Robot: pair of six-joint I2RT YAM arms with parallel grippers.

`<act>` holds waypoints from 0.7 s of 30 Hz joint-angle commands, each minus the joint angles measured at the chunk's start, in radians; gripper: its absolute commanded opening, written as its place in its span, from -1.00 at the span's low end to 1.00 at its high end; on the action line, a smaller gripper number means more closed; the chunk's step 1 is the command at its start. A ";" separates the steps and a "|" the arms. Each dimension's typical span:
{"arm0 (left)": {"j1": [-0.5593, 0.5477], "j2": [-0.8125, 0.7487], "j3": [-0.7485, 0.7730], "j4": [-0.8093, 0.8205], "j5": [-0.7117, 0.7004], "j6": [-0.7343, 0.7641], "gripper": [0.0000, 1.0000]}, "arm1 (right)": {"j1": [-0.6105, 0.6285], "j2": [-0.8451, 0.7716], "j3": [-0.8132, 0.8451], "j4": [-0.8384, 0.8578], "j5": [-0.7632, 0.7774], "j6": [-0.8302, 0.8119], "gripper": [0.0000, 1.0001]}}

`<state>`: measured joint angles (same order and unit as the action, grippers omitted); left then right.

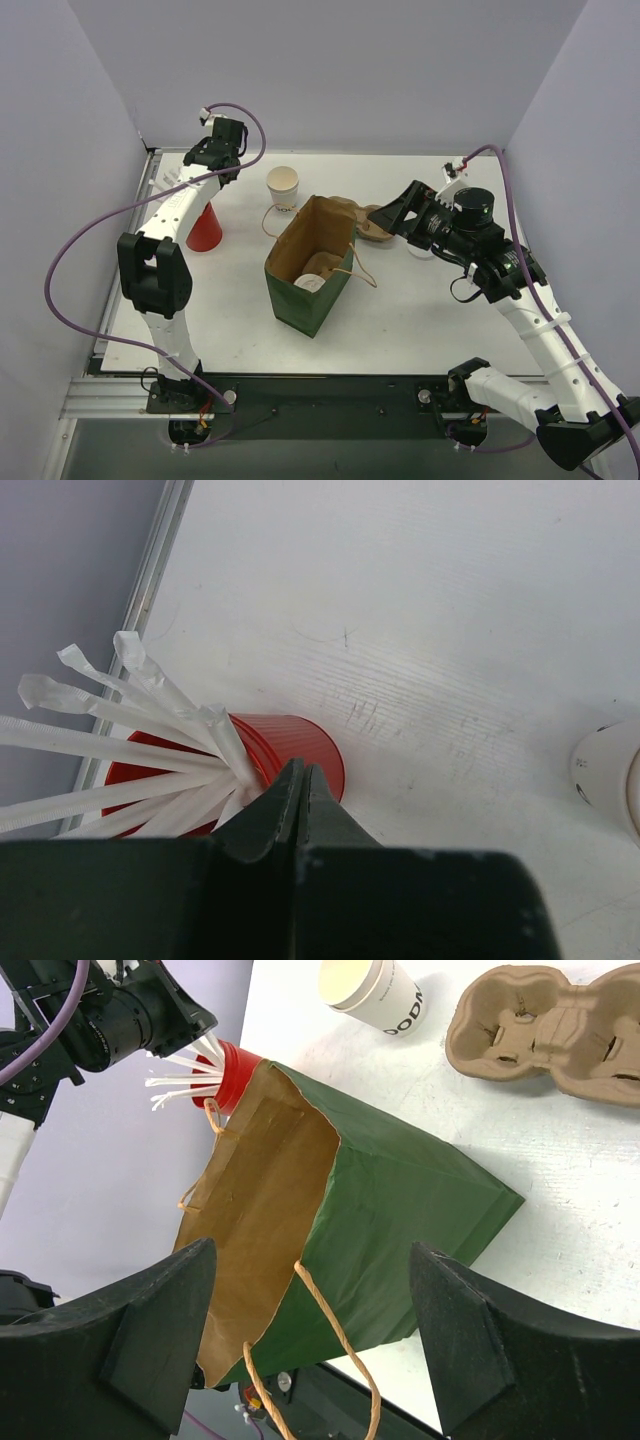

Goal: Pack the takeout coffee

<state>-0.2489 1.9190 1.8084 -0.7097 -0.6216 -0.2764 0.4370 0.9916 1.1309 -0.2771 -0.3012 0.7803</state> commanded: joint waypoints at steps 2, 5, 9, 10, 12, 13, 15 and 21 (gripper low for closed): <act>0.005 -0.024 0.037 0.038 -0.035 0.016 -1.00 | -0.006 -0.001 -0.002 0.009 0.008 -0.009 0.44; 0.005 -0.043 0.069 0.015 -0.033 0.022 -1.00 | -0.007 0.001 0.001 0.009 0.008 -0.009 0.43; 0.005 -0.084 0.094 -0.020 0.009 0.016 -1.00 | -0.006 0.007 0.010 0.003 0.008 -0.009 0.43; 0.005 -0.097 0.094 -0.030 0.023 0.014 -1.00 | -0.006 0.008 0.013 0.003 0.008 -0.012 0.43; 0.003 -0.132 0.091 -0.039 0.049 0.003 -1.00 | -0.006 0.015 0.018 -0.002 0.008 -0.015 0.43; 0.003 -0.143 0.091 -0.051 0.057 0.000 -1.00 | -0.006 0.015 0.020 -0.002 0.010 -0.016 0.43; 0.005 -0.178 0.086 -0.056 0.074 -0.006 -1.00 | -0.006 0.015 0.024 -0.005 0.011 -0.016 0.43; 0.000 -0.290 0.107 -0.043 0.184 0.000 -1.00 | -0.006 0.021 0.038 -0.019 0.019 -0.026 0.43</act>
<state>-0.2489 1.7363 1.8488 -0.7673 -0.5308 -0.2733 0.4370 1.0103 1.1313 -0.2989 -0.2993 0.7776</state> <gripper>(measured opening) 0.025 0.715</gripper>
